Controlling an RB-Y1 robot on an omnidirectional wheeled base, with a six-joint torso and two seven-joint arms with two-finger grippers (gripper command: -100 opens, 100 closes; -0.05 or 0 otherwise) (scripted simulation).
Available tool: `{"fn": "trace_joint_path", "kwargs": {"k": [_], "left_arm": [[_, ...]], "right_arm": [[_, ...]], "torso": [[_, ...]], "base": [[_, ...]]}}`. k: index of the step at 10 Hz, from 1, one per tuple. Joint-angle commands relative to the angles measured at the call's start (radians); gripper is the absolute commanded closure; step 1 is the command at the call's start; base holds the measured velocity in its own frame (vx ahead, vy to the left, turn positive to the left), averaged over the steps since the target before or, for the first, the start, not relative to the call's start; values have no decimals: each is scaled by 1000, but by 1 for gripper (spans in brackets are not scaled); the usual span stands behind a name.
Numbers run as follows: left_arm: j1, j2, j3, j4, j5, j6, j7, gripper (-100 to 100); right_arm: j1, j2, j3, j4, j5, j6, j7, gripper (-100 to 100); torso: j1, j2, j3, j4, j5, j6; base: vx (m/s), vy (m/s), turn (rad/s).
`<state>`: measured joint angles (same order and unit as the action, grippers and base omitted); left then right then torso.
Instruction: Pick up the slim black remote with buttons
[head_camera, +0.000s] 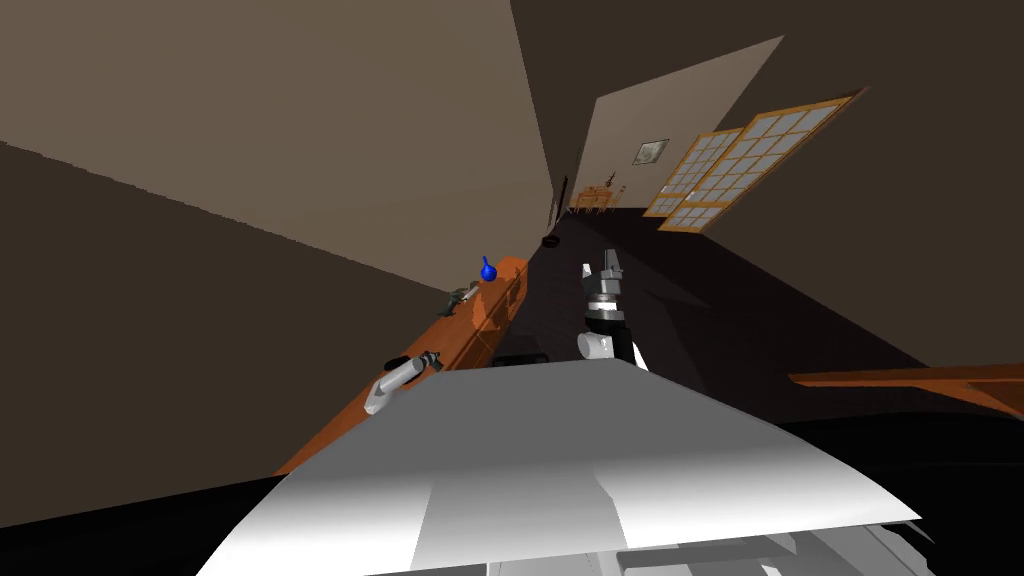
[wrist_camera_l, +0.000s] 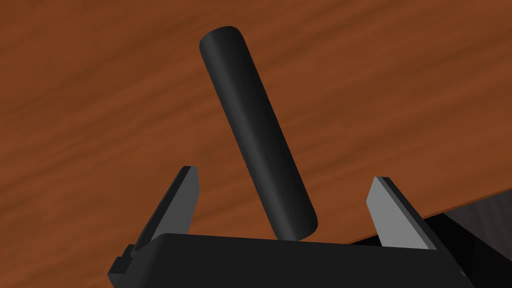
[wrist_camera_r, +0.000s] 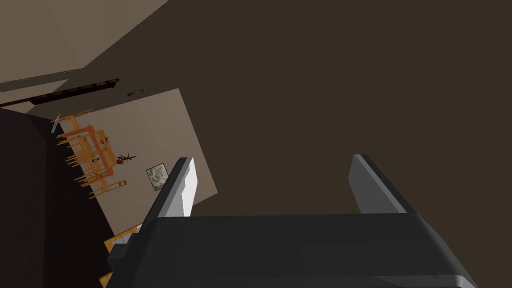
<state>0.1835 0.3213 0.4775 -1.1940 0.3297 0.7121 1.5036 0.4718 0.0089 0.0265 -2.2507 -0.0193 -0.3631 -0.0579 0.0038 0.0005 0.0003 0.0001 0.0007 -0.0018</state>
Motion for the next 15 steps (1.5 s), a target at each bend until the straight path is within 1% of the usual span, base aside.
{"fn": "trace_joint_path", "kwargs": {"k": [1,2,3,4,5,6,7,8,9,10,11,12,13,15], "left_arm": [[-22,8,22,50,3,50,50,-100],[-22,8,22,55,3,54,71,-100],[-38,12,39,90,0,99,107,-100],[-38,12,39,91,0,99,124,-100],[-54,16,56,121,-5,142,160,-100],[-54,16,56,126,-5,142,174,-100],[-69,20,72,159,-10,182,214,-100],[-69,20,72,159,-10,182,221,-100],[-84,24,86,190,-15,220,259,-100],[-84,24,86,190,-15,220,265,-100],[-97,29,100,218,-21,255,306,-100],[-110,33,113,243,-27,287,332,-100],[-110,33,113,243,-27,287,344,-100],[-131,40,134,285,-39,342,406,-100]], "right_arm": [[0,0,0,0,0,0,0,0],[0,0,0,0,0,0,0,0],[0,0,0,0,0,0,0,0],[0,0,0,0,0,0,0,0],[0,0,0,0,0,0,0,0],[0,0,0,0,0,0,0,0],[0,0,0,0,0,0,0,0],[0,0,0,0,0,0,0,0],[0,0,0,0,0,0,0,0],[0,0,0,0,0,0,0,0],[0,0,0,0,0,0,0,0],[0,0,0,0,0,0,0,0],[0,0,0,0,0,0,0,0],[0,0,0,0,0,0,0,0]], "torso": [[0,0,0,0,0,0],[1,0,0,0,0,1],[1,0,0,0,0,0],[1,0,0,0,0,1],[0,0,0,0,0,0],[0,0,0,0,0,0],[0,0,0,0,0,0],[0,0,0,0,0,0],[0,0,0,0,0,0],[1,0,0,0,0,0],[0,0,0,0,0,0],[0,0,0,0,0,0],[1,1,0,0,0,0],[1,1,0,0,0,0]], "base": [[-17,68,-218],[-10,64,-112],[-14,58,-221],[-19,51,-111],[-22,57,-149],[-17,50,-137],[-20,54,-224],[-16,53,-99],[-23,60,-178],[-19,57,-95],[-19,53,-161],[-34,77,-282],[-34,65,-94],[-31,64,-170]]}}
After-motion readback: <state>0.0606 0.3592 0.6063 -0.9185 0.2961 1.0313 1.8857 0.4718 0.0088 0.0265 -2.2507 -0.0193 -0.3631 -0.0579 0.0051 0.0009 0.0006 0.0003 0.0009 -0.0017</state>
